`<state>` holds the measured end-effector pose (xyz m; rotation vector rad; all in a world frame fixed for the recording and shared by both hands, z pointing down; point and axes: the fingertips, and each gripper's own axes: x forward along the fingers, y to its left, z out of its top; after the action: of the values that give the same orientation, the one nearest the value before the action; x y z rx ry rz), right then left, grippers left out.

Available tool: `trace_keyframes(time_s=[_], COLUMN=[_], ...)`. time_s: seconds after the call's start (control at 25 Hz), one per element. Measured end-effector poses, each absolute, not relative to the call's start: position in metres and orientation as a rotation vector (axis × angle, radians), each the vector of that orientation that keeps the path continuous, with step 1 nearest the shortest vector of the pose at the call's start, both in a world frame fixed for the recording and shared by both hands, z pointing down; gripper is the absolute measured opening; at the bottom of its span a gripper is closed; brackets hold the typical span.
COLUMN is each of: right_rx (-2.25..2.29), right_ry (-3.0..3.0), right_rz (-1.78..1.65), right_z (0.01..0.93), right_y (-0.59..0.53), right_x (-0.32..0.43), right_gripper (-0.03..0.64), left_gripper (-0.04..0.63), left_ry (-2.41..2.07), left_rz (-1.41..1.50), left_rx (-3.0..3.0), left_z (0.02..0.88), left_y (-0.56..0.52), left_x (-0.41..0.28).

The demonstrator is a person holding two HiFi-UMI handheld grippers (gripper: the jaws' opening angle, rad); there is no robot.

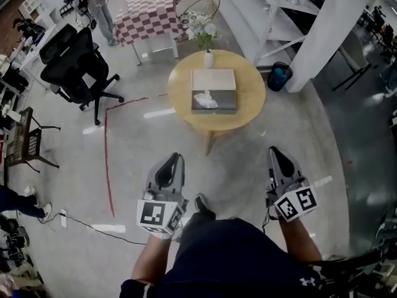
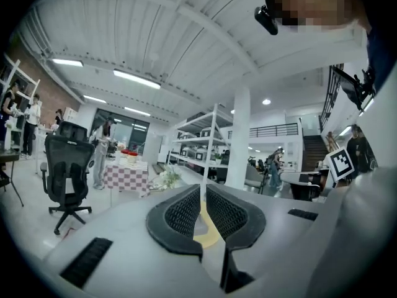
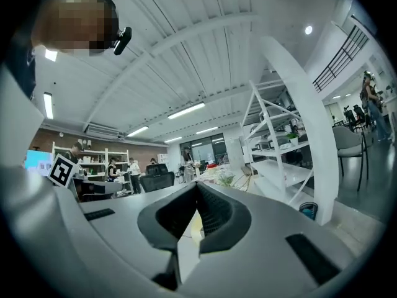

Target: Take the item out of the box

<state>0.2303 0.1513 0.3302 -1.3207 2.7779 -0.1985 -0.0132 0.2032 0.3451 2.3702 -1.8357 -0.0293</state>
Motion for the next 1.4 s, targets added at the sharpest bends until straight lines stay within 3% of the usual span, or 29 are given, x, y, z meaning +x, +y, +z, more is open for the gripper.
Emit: trace_keyframes(time_s=[0.52, 1.4], right_rx=[-1.423, -1.271], right_ry=[2.793, 2.888], right_rz=[-0.182, -0.325], right_z=[0.335, 0.372], right_y=[0.100, -0.060], right_x=[0.174, 0.127], right_gripper=[0.011, 0.011], left_gripper=[0.043, 0.043], left_ry=[-1.822, -1.884], left_rz=[-0.040, 0.010], left_rx=[2.314, 2.245], left_z=[0.366, 0.367], left_y=[0.169, 0.026], left_x=[-0.097, -0.115])
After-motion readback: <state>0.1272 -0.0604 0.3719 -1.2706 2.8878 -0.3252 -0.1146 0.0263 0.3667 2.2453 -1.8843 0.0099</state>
